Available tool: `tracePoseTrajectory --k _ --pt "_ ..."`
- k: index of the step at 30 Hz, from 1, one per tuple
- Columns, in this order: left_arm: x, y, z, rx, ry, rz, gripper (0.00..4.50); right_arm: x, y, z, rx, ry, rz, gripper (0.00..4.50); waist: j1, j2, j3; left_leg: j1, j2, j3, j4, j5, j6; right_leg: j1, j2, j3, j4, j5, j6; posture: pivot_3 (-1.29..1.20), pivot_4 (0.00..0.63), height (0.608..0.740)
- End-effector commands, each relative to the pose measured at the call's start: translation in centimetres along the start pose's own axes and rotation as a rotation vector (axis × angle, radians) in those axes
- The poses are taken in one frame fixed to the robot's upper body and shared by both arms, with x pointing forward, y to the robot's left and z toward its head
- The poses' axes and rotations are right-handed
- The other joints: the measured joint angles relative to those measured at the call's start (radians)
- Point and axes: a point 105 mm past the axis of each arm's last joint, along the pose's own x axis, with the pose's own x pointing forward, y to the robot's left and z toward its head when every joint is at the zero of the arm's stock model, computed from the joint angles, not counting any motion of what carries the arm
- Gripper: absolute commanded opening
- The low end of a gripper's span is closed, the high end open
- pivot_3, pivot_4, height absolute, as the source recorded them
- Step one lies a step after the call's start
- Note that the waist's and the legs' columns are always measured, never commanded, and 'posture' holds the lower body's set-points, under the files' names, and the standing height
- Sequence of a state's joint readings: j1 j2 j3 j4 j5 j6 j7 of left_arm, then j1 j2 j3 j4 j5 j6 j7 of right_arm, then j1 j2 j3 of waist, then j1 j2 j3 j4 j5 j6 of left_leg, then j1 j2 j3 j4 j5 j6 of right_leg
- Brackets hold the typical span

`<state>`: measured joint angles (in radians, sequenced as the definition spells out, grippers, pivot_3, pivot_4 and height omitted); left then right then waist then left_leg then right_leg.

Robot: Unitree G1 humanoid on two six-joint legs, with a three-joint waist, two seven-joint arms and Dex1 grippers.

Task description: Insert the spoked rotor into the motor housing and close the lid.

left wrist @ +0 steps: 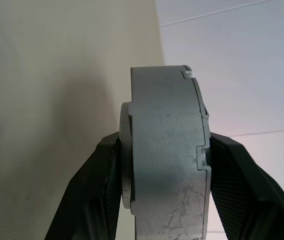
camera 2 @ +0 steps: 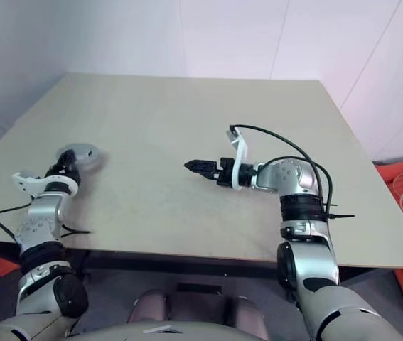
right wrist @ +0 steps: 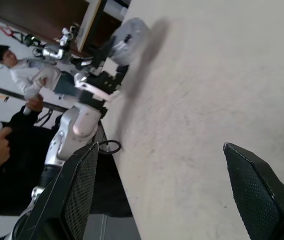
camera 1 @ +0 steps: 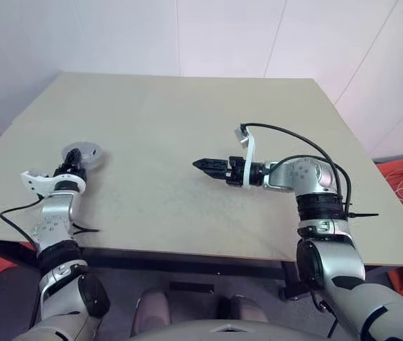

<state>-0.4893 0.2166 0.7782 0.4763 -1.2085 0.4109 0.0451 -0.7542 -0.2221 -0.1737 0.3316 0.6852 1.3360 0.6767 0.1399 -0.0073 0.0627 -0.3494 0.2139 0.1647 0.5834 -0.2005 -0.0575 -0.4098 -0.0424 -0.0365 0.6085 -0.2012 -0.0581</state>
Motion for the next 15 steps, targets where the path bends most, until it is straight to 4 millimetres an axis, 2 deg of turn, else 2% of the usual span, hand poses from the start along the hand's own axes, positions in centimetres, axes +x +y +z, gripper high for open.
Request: tracePoseTrajectory --k 1,8,10,12,15 --pt "0.7 -1.5 0.5 -0.061 -0.029 -0.006 2.11 -0.2 1.9 1.0 -0.054 -0.016 0.059 4.50 0.004 0.000 0.000 0.001 0.000 -0.001 0.000 0.000 0.000 0.002 0.000 -0.001 0.000 0.000 0.000 0.00 0.000 0.740" --pt "0.5 -1.1 1.2 -0.068 -0.094 0.062 2.11 -0.3 2.1 1.1 -0.065 -0.018 0.058 4.50 0.007 0.000 0.000 0.000 0.000 -0.005 0.004 0.000 0.000 0.004 0.000 -0.004 0.000 0.000 0.000 0.00 0.000 0.740" --pt "0.2 -1.2 1.1 -0.059 -0.090 0.082 2.87 -0.3 2.1 1.1 -0.068 -0.014 0.058 4.50 0.005 0.000 0.000 0.000 0.000 -0.006 0.005 0.000 0.000 0.005 0.000 -0.004 0.001 0.000 0.000 0.00 0.000 0.740" --pt "0.0 -1.3 0.8 -0.064 -0.087 0.096 3.35 -0.3 2.1 1.2 -0.069 -0.014 0.058 4.50 0.006 0.000 0.000 0.000 0.000 -0.007 0.005 0.000 0.000 0.005 0.000 -0.005 0.001 0.000 0.000 0.00 0.000 0.740" --pt "-1.0 -0.3 0.4 -0.072 -0.097 0.184 4.41 -0.4 2.1 1.3 -0.074 -0.016 0.052 4.50 0.006 0.000 0.000 -0.001 0.000 -0.011 0.006 0.000 0.000 0.007 -0.001 -0.009 0.001 0.000 0.000 0.00 0.000 0.740"
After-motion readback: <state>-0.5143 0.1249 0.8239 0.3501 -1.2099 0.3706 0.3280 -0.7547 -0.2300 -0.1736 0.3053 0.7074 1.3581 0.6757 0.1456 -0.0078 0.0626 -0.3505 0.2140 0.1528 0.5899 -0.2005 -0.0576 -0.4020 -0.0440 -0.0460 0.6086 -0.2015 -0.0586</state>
